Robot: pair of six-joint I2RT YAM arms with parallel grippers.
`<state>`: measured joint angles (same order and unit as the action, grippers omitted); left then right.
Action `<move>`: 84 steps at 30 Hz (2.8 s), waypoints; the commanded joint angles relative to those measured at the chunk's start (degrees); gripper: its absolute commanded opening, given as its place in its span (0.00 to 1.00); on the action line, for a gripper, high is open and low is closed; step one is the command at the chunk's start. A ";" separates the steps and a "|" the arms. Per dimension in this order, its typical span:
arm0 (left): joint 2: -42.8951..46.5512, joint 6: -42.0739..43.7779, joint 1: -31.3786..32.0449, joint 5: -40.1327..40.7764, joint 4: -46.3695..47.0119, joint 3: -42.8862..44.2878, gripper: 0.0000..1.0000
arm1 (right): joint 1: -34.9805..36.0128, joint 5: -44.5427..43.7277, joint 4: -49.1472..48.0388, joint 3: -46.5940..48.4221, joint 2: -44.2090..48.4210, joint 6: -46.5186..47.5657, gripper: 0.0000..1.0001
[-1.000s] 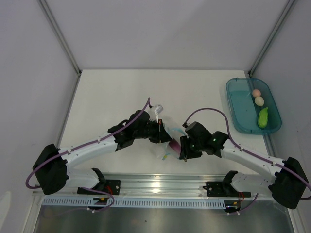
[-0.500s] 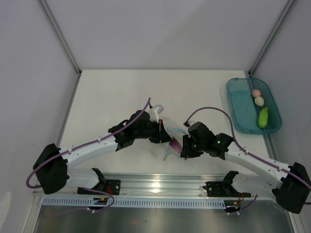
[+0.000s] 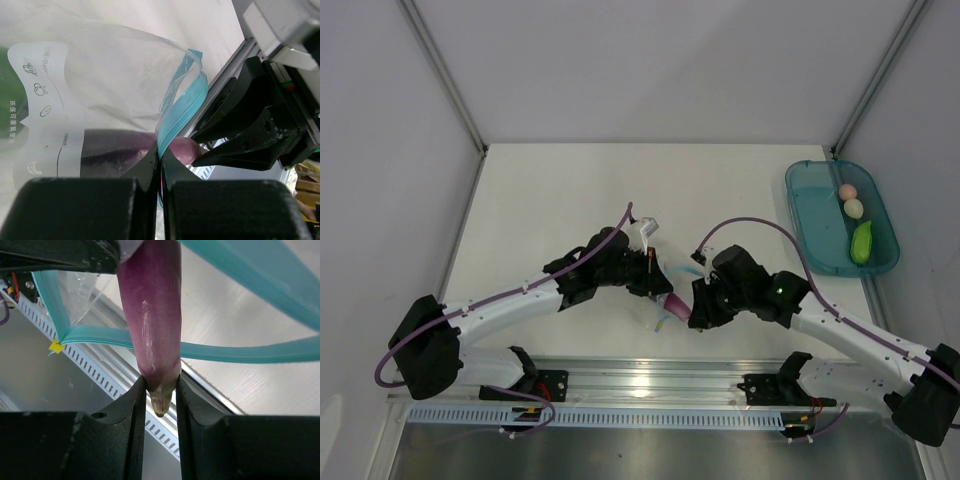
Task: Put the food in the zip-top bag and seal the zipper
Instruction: Adjust the fake vegetable in the zipper food storage bag, then pick up the fake vegetable from the bin.
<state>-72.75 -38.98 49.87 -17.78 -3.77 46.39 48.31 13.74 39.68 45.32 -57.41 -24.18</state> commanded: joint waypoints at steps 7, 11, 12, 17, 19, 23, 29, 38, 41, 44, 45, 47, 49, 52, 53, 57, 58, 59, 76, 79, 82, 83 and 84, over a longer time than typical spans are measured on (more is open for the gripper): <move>2.88 2.34 0.14 -3.93 1.75 0.11 0.01 | -2.96 12.27 -5.22 4.16 -5.61 4.76 0.00; 3.32 -0.12 0.23 -4.45 3.42 -0.77 0.01 | -6.03 15.17 -17.22 1.62 -9.20 2.83 0.05; 3.23 -0.65 0.23 -5.06 5.16 -0.78 0.01 | -6.30 15.09 -19.71 0.40 -9.82 2.57 0.09; 1.56 -3.64 0.23 -5.77 6.84 -0.95 0.00 | -5.69 16.23 -30.28 -0.68 -15.53 -0.42 0.52; 1.65 -3.91 0.23 -5.34 6.41 -0.69 0.01 | -4.20 13.35 -26.70 1.16 -16.16 0.80 0.59; 2.52 -4.00 0.14 -3.23 5.53 -0.95 0.00 | -4.28 7.46 -20.27 1.96 -11.60 1.77 0.80; 2.70 -3.91 0.14 -0.77 4.30 -0.51 0.01 | -6.39 -2.46 -8.15 3.89 -0.35 -0.16 0.87; 3.58 -1.80 -0.12 5.04 -1.15 0.98 0.01 | -8.67 -21.43 7.33 11.89 4.67 -7.51 1.00; 4.63 -1.45 -0.12 4.60 0.25 0.02 0.00 | -12.88 -31.30 8.66 14.00 2.58 -10.09 0.99; 4.81 -1.10 -0.12 3.37 0.43 -0.69 0.01 | -22.71 -32.72 8.66 17.42 -1.20 -12.80 0.99; 4.90 -1.10 -0.12 2.58 0.78 -0.95 0.01 | -28.05 -32.03 7.96 18.83 -2.09 -13.08 0.99; 5.43 -1.44 -0.12 2.14 1.48 -2.17 0.01 | -32.47 -32.72 4.99 19.28 -4.10 -14.21 0.99; 5.60 -1.54 -0.12 1.44 2.45 -2.53 0.00 | -37.75 -35.86 2.17 18.49 -4.82 -15.45 0.99; 5.34 -1.36 -0.12 0.82 2.01 -2.45 0.01 | -45.39 -37.90 -2.14 18.13 -7.36 -18.00 0.99; 5.08 -1.27 -0.12 0.64 2.01 -2.27 0.00 | -46.98 -38.69 -3.28 18.40 -8.41 -18.70 0.99; 3.68 -1.36 -0.12 -0.32 1.57 -1.66 0.01 | -53.23 -43.35 -4.53 21.73 -18.58 -20.63 0.99; 3.23 -1.45 -0.12 -0.76 1.31 -1.22 0.01 | -54.98 -44.05 -4.26 22.78 -20.71 -20.73 0.99; 2.88 -1.45 -0.12 -0.85 1.05 -0.78 0.01 | -55.69 -46.23 -3.39 25.14 -22.99 -20.90 0.99; -7.75 -1.45 -0.12 -5.68 -1.15 8.36 0.00 | -65.63 -50.30 -15.59 30.71 -48.76 -1.40 0.99; -9.42 -1.19 -0.12 -6.39 -1.59 9.33 0.01 | -65.63 -51.88 -17.53 31.06 -50.52 0.54 0.99; -11.00 -1.01 -0.21 -6.83 -1.50 10.47 0.01 | -65.63 -53.81 -19.20 31.41 -52.53 2.47 0.98; -11.44 -1.10 -0.21 -7.26 -1.33 10.91 0.01 | -65.63 -54.69 -19.99 31.41 -52.98 3.00 0.98; -12.32 -1.10 -0.21 -7.53 -1.15 11.17 0.01 | -65.63 -54.69 -20.52 31.32 -53.42 3.44 0.98</move>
<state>-83.57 -41.43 49.74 -23.09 -5.30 54.39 -17.26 -36.62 23.20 75.46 -108.77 -23.86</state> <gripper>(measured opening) 0.005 0.984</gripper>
